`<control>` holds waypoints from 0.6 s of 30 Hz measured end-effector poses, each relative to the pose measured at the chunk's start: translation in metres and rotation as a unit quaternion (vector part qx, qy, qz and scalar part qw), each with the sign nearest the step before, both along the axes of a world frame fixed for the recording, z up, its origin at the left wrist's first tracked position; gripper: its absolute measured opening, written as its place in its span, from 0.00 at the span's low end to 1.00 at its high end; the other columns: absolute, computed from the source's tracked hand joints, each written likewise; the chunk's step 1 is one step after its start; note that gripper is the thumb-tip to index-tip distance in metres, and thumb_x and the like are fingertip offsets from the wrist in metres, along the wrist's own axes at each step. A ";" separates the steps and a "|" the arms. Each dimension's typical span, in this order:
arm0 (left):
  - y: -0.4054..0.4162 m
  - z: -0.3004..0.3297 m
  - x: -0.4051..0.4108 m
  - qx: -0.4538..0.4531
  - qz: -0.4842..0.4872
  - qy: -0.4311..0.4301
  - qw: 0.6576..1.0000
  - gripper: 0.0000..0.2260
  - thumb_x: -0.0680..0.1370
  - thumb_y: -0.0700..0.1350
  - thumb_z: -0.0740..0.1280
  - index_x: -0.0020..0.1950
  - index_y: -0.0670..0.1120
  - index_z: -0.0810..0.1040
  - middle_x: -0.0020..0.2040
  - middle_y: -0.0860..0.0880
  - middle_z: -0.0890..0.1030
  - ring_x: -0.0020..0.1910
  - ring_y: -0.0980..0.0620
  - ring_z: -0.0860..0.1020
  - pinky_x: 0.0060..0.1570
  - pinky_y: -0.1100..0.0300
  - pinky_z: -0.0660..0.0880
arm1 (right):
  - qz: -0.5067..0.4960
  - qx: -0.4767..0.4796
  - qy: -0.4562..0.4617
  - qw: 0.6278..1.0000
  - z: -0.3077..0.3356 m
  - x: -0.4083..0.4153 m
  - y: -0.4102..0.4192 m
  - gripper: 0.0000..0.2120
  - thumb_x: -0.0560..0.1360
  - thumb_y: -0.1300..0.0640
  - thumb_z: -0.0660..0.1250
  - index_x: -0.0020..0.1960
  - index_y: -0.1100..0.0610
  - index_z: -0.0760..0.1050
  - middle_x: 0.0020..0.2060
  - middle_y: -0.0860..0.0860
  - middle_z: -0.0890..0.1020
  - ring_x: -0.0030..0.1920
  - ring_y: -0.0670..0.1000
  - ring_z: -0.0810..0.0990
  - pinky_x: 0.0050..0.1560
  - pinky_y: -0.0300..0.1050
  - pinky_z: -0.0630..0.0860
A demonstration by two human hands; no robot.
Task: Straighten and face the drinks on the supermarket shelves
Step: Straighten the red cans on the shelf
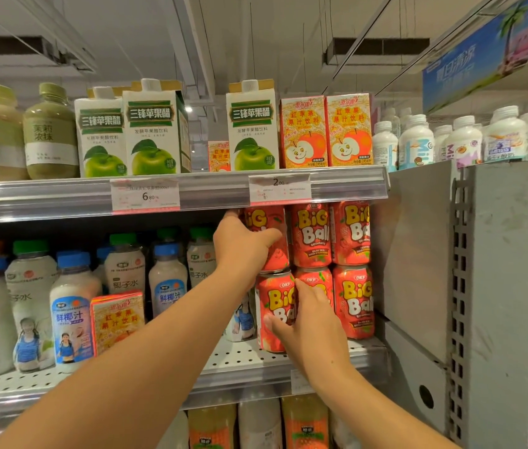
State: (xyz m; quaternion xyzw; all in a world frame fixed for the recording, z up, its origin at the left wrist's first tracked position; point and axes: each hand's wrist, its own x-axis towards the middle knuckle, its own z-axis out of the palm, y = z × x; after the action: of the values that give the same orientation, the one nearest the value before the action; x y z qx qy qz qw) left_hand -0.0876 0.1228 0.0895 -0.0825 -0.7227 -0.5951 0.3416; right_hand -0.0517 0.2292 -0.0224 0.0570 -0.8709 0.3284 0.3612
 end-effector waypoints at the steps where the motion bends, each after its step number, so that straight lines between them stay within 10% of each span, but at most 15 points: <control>1: 0.003 0.001 -0.002 -0.010 0.006 -0.006 1.000 0.21 0.66 0.44 0.78 0.53 0.50 0.72 0.49 0.49 0.80 0.46 0.49 0.81 0.42 0.54 0.80 | -0.002 0.000 0.001 1.000 0.000 -0.001 0.000 0.32 0.71 0.39 0.70 0.70 0.47 0.63 0.58 0.46 0.71 0.54 0.51 0.77 0.44 0.45 0.75; 18: 0.008 0.004 0.006 -0.103 -0.005 -0.023 0.994 0.30 0.64 0.53 0.73 0.62 0.47 0.68 0.55 0.46 0.77 0.54 0.45 0.77 0.53 0.45 0.78 | -0.050 0.031 -0.028 0.998 0.009 0.003 -0.006 0.24 0.71 0.38 0.69 0.57 0.51 0.66 0.50 0.47 0.71 0.47 0.51 0.76 0.34 0.44 0.65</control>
State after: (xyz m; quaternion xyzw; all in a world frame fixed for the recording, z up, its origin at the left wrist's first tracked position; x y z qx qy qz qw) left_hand -0.0813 0.1309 0.0934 -0.1074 -0.7873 -0.5210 0.3116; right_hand -0.0490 0.2234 -0.0133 0.0157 -0.8922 0.2841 0.3507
